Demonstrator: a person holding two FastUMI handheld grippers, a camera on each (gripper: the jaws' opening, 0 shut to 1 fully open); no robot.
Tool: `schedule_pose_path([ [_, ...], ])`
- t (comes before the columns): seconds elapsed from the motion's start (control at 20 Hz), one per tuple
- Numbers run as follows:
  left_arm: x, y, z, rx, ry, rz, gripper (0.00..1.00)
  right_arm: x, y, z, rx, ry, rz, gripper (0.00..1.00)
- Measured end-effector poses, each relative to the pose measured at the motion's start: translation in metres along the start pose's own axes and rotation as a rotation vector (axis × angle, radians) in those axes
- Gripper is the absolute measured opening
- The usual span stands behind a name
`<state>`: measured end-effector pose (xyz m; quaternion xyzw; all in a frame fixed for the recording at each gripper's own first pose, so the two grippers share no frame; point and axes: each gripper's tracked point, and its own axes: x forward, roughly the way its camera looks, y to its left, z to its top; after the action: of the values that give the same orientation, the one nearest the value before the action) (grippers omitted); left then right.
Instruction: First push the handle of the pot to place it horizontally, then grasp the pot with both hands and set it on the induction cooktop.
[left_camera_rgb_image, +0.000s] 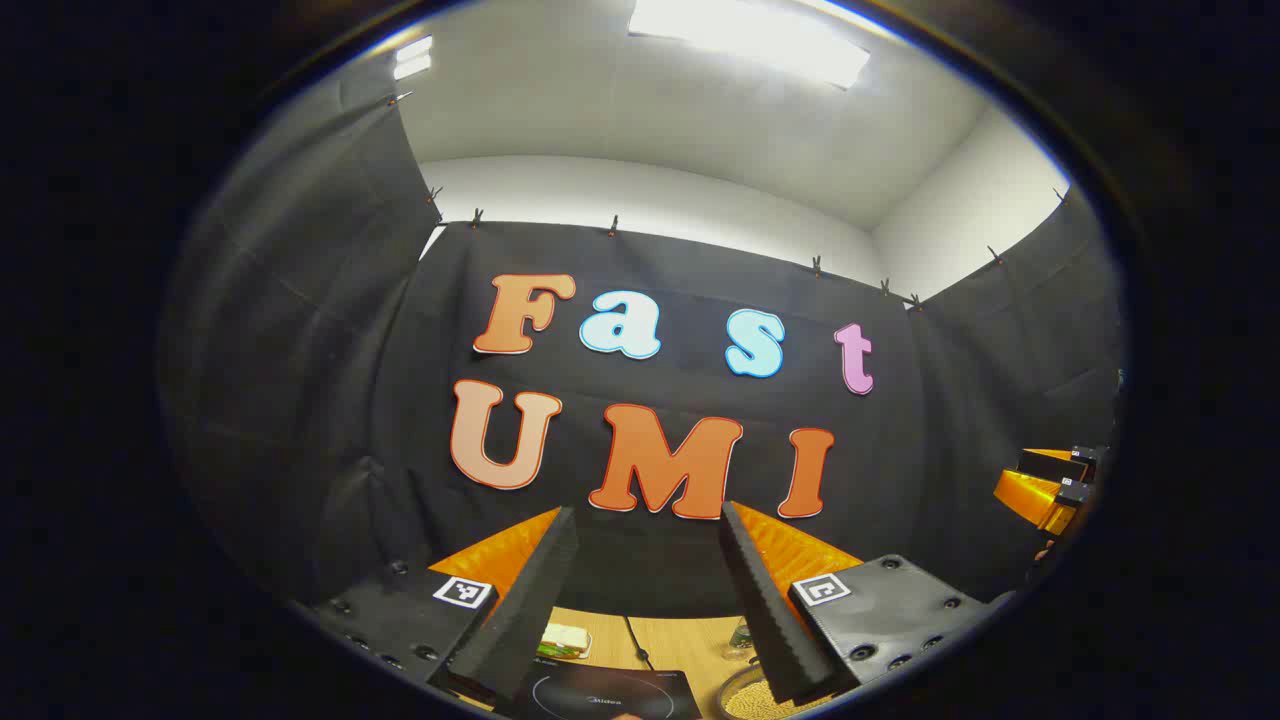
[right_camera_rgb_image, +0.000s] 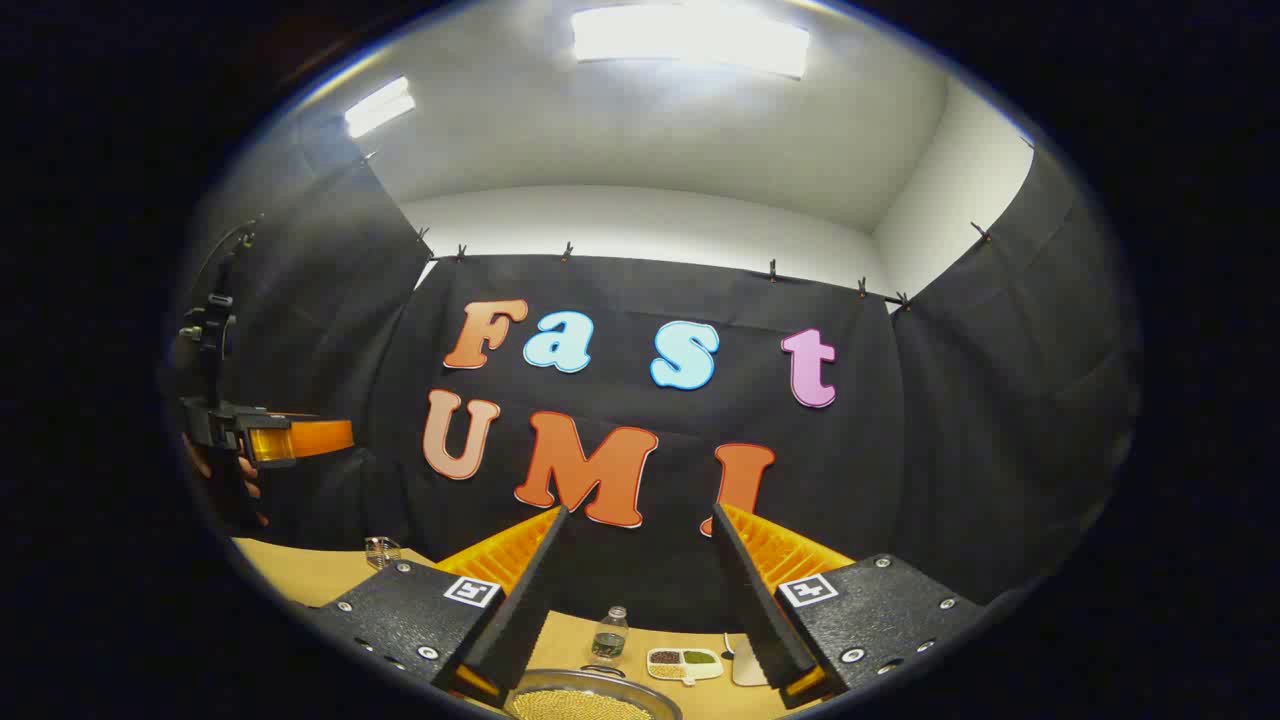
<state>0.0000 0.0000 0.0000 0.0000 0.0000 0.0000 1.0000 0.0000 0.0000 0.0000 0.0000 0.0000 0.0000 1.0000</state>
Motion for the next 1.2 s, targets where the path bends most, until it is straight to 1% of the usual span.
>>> schedule_pose_path([
  [0.15, 0.003, -0.008, -0.003, -0.002, 0.004, -0.027, 0.95, 0.0, -0.007, 0.007, -0.003, -0.018, -0.021, 0.85],
  [0.25, 0.002, -0.018, -0.005, -0.013, 0.02, -0.054, 0.94, 0.0, -0.007, 0.012, 0.015, -0.023, -0.02, 0.85],
  [0.4, 0.0, -0.017, -0.002, -0.022, 0.026, -0.048, 0.94, -0.003, -0.009, 0.016, 0.033, -0.035, -0.015, 0.85],
  [0.5, -0.005, -0.013, -0.003, -0.032, 0.027, -0.035, 0.95, -0.007, -0.002, 0.014, 0.069, -0.027, 0.016, 0.86],
  [0.6, -0.009, -0.012, -0.007, -0.035, 0.042, -0.034, 0.94, -0.008, 0.0, 0.011, 0.09, -0.02, 0.041, 0.86],
  [0.65, -0.009, -0.01, -0.007, -0.034, 0.045, -0.031, 0.95, -0.008, -0.003, 0.012, 0.087, -0.02, 0.039, 0.86],
  [0.8, -0.013, -0.004, 0.007, 0.004, 0.012, 0.0, 0.93, -0.008, -0.007, 0.014, 0.056, -0.024, 0.02, 0.86],
  [0.85, -0.013, -0.007, 0.008, 0.009, 0.004, 0.0, 0.93, -0.01, -0.005, 0.016, 0.052, -0.036, 0.028, 0.86],
  [0.95, -0.015, -0.014, 0.009, 0.007, 0.001, -0.014, 0.95, -0.013, 0.009, 0.018, 0.067, -0.054, 0.067, 0.86],
  [1.05, -0.015, -0.012, 0.007, 0.013, -0.003, -0.008, 0.94, -0.017, 0.017, 0.013, 0.094, -0.055, 0.1, 0.87],
  [1.2, -0.011, -0.01, -0.001, 0.031, 0.007, 0.003, 0.95, -0.018, 0.015, 0.004, 0.129, -0.031, 0.107, 0.87],
])
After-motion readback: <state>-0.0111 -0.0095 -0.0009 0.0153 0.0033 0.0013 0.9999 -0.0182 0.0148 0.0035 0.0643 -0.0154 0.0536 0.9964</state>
